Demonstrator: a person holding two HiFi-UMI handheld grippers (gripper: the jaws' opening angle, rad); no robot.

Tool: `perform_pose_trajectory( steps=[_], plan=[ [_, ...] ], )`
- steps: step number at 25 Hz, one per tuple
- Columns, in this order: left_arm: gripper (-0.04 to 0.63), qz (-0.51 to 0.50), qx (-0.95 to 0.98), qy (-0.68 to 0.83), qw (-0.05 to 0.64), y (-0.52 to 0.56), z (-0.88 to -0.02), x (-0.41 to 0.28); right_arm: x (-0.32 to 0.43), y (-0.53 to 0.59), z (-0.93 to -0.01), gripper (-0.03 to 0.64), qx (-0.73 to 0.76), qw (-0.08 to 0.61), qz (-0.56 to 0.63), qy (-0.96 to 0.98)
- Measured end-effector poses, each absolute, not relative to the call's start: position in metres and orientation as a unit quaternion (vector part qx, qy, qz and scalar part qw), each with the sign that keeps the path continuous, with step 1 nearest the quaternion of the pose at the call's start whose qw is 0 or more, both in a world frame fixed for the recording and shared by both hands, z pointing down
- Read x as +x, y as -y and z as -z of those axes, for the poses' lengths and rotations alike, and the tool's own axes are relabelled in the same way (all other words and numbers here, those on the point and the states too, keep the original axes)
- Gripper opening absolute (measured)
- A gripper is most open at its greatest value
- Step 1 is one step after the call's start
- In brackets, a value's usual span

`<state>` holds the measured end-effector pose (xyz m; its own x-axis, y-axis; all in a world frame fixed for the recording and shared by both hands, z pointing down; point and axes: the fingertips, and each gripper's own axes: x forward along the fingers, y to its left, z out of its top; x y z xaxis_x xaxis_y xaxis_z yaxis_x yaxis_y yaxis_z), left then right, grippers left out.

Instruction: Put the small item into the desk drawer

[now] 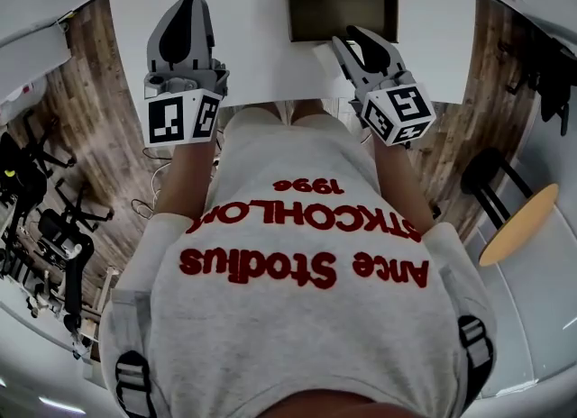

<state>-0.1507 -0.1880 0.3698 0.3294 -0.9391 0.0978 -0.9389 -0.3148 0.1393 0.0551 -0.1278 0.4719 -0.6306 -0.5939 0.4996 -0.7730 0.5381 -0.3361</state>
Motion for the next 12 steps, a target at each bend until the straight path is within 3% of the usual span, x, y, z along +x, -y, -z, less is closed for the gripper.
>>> perform_pose_trajectory(
  steps=[12],
  plan=[
    [0.008,-0.028,0.817,0.57,0.084,0.182,-0.386,-0.147,0.047,0.076,-0.565,0.183,0.37,0.303,-0.288,0.829]
  ],
)
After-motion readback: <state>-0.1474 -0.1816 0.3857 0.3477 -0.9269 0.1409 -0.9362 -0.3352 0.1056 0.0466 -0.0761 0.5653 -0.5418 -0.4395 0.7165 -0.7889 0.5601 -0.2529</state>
